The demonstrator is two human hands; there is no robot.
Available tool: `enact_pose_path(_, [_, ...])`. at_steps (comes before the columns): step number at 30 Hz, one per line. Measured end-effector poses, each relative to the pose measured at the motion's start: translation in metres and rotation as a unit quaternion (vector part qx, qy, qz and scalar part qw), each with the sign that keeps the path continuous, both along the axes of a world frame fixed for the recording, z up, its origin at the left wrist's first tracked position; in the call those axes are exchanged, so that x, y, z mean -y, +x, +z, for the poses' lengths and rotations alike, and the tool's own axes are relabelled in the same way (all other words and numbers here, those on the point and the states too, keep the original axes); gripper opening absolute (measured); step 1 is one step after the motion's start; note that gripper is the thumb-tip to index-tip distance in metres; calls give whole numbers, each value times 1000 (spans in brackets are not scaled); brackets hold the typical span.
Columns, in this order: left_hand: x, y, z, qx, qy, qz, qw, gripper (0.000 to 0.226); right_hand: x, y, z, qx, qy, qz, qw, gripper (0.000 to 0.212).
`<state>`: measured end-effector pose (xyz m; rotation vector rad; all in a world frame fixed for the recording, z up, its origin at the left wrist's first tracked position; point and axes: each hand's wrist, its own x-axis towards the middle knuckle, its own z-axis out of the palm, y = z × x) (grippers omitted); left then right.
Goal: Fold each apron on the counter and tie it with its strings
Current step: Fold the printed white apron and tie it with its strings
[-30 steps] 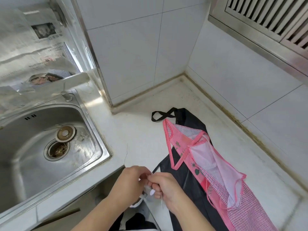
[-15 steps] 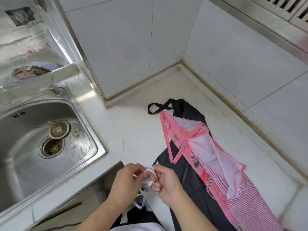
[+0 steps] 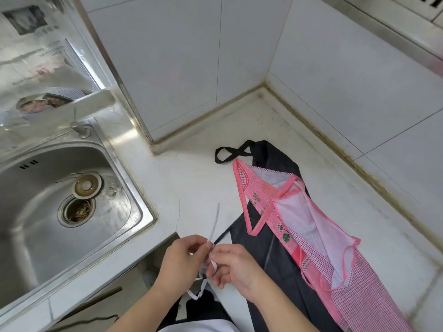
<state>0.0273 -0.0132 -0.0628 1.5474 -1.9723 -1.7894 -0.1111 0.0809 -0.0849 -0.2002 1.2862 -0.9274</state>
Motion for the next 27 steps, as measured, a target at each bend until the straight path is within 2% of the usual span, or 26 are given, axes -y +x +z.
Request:
enact_pose_path(5, [12, 8, 1, -6, 5, -69, 998, 22, 8, -3, 8, -61, -31, 79, 994, 18])
enact_pose_path(10, [23, 19, 2, -4, -2, -121, 993, 24, 28, -5, 17, -38, -33, 38, 998, 15])
enact_pose_path(14, [26, 20, 4, -22, -17, -131, 991, 17, 43, -3, 15, -10, 11, 19, 1000, 24])
enact_pose_path(19, [32, 16, -5, 0, -76, -125, 989, 23, 58, -4, 13, 13, 68, 5, 998, 26])
enact_pose_path(24, [38, 14, -19, 2, -79, -94, 992, 23, 65, -2, 17, -84, 105, 45, 990, 29])
enact_pose_path(27, [38, 16, -27, -13, -5, -66, 998, 16, 69, -2, 17, -150, 48, 38, 987, 31])
